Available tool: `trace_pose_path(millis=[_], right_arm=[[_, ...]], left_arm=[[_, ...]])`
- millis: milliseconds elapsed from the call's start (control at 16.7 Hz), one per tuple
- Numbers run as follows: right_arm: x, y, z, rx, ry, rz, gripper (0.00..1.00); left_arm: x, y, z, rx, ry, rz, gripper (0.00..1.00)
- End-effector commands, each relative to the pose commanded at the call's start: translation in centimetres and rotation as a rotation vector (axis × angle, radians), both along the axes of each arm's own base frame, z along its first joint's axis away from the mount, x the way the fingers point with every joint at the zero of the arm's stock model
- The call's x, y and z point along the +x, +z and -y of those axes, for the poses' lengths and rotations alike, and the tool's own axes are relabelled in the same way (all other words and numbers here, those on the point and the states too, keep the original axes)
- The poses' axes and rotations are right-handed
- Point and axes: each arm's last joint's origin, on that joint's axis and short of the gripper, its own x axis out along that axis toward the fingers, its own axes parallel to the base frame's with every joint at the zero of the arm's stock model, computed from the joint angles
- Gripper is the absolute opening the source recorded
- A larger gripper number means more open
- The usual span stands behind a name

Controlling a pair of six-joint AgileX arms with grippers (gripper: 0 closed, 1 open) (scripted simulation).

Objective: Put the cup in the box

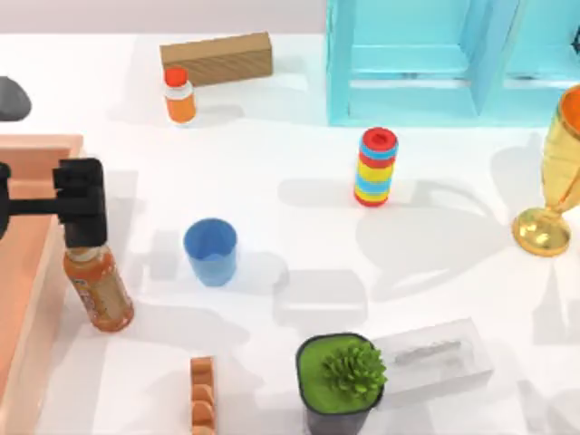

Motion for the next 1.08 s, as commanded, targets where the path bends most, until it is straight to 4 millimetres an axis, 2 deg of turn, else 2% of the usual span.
trace_pose_path(millis=[180,360,540,780,960,1080], right_arm=[[0.0,0.0,0.0,0.0,0.0,0.0,1.0],[0.0,0.0,0.0,0.0,0.0,0.0,1.0],[0.0,0.0,0.0,0.0,0.0,0.0,1.0],[0.0,0.0,0.0,0.0,0.0,0.0,1.0],[0.0,0.0,0.0,0.0,0.0,0.0,1.0],[0.0,0.0,0.0,0.0,0.0,0.0,1.0]], left_arm=[[4.3,2.4,3.1,0.012,-0.033,-0.168,1.0],[8.7,2.8,6.9,0.038,-0.046,-0.337,1.0],[11.8,1.2,10.5,0.081,-0.042,-0.508,1.0],[14.7,-1.4,14.3,0.126,-0.012,-0.672,1.0],[15.7,-3.0,16.2,0.156,0.016,-0.749,1.0],[15.8,-3.3,16.7,0.166,0.023,-0.768,1.0]])
